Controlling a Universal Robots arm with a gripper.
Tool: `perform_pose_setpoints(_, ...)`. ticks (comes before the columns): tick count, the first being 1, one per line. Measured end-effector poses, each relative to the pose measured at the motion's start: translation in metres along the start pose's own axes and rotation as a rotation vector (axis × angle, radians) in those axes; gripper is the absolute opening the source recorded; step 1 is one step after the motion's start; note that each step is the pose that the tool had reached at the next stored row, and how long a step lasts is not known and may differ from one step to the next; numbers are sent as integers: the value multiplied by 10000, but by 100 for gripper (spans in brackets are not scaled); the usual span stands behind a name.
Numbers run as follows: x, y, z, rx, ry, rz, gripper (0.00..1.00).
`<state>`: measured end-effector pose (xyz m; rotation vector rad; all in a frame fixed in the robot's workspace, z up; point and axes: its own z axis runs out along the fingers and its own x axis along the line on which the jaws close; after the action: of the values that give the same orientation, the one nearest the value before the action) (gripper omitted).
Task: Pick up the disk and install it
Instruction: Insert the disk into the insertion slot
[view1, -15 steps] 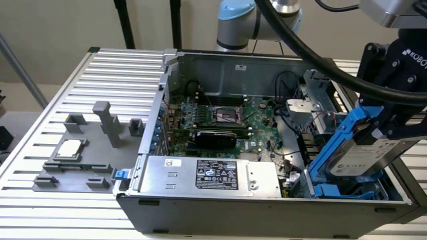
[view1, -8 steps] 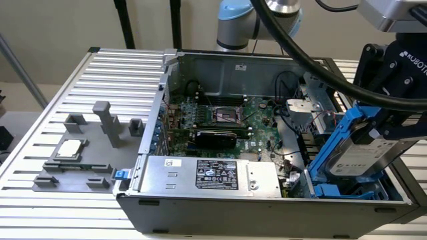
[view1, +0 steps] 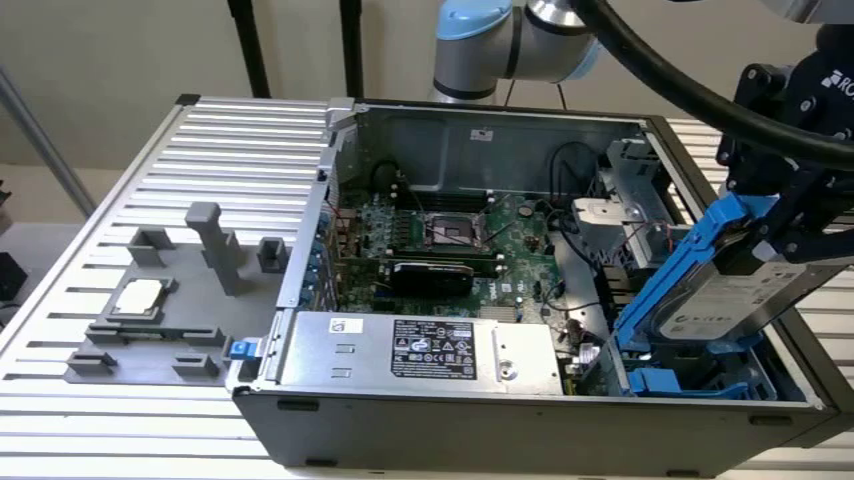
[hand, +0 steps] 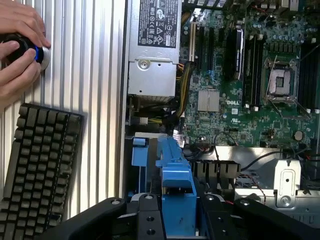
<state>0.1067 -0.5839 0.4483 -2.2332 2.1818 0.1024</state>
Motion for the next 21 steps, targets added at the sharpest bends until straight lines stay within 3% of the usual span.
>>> perform_pose_setpoints(5,12,1,-39,-2,-2,1,0)
perform_pose_setpoints(11,36,8,-278,-2,4,0,0)
perform_pose_setpoints(21,206,11,-243,-8,23,1,0)
